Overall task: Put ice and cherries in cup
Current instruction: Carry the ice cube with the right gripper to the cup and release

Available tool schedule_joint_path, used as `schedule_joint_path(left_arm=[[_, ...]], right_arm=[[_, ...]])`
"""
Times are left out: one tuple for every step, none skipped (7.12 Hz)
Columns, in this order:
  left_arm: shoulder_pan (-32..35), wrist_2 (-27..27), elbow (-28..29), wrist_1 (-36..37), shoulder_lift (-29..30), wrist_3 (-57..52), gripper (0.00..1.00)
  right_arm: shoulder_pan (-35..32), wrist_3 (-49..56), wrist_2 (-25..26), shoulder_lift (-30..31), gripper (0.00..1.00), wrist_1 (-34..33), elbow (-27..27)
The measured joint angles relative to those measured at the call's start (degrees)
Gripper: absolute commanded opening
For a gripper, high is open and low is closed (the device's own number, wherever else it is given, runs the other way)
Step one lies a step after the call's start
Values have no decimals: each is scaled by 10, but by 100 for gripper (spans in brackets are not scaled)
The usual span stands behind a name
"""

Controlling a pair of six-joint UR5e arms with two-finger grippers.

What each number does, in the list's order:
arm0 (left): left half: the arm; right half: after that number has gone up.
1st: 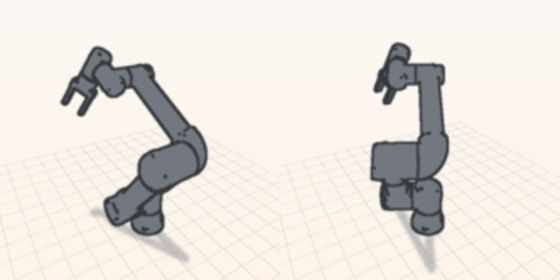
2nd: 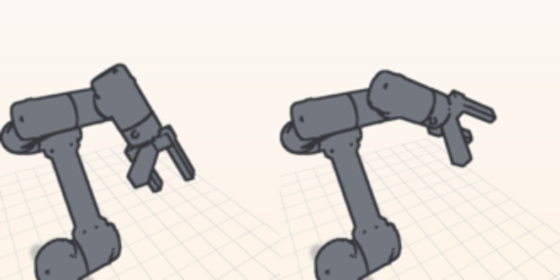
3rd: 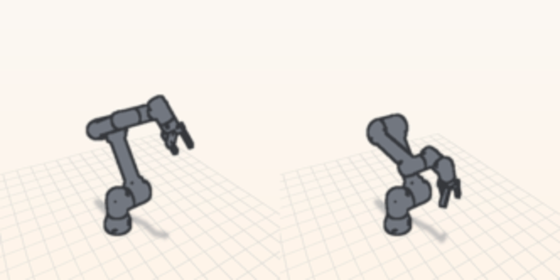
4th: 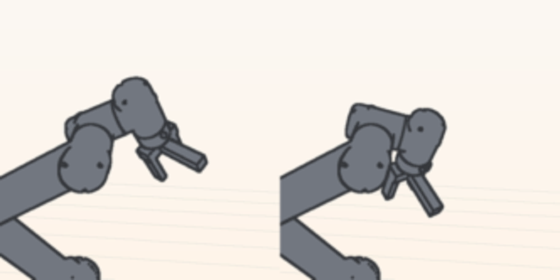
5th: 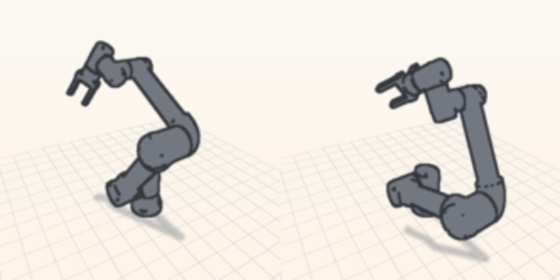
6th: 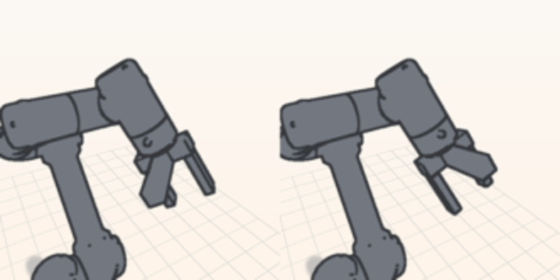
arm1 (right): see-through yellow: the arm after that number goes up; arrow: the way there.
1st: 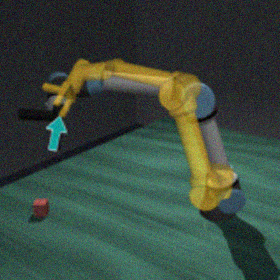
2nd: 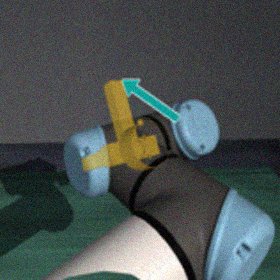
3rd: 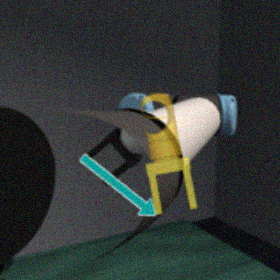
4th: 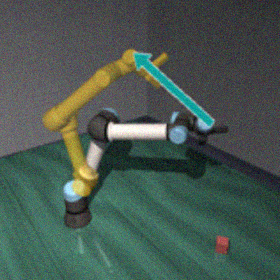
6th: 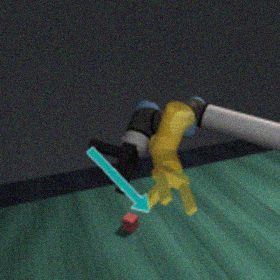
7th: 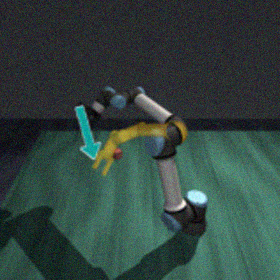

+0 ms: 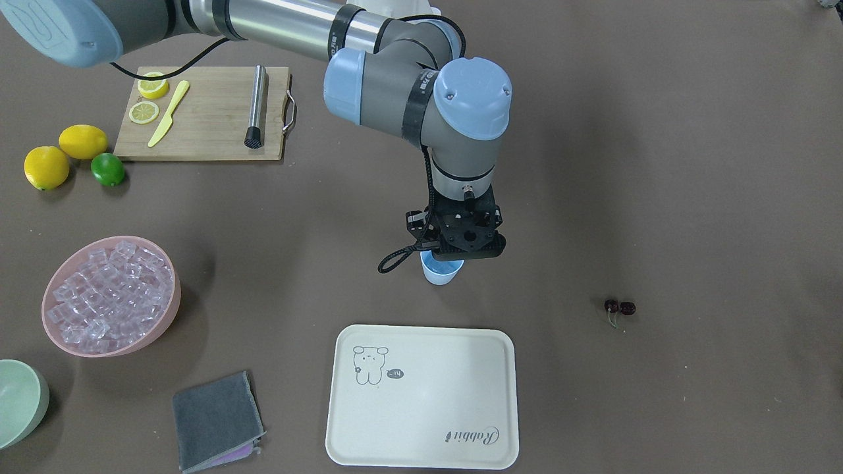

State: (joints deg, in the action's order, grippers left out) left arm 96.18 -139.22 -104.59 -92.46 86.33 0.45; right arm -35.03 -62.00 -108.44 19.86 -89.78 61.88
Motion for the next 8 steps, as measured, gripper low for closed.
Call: schedule_joint_path(left_arm=[[2, 0, 0, 0, 0, 0, 98], [3, 0, 1, 0, -1, 0, 98], [3, 0, 2, 0, -2, 0, 98], [3, 0, 3, 0, -1, 0, 98], [3, 0, 3, 1, 2, 1, 98], [2, 1, 1, 1, 5, 2, 98], [-1, 1, -4, -1, 10, 6, 98], [-14, 3, -5, -5, 23, 28, 98]], right_arm=[[4, 0, 4, 4, 97, 4, 0], [12, 0, 14, 13, 99, 6, 4], [20, 1, 26, 25, 99, 8, 17], [24, 4, 33, 39, 99, 11, 35], [18, 8, 29, 52, 99, 9, 57], [-1, 21, 13, 79, 99, 2, 91], [-29, 52, -11, 130, 99, -10, 150], [-63, 97, -36, 197, 99, -24, 222]])
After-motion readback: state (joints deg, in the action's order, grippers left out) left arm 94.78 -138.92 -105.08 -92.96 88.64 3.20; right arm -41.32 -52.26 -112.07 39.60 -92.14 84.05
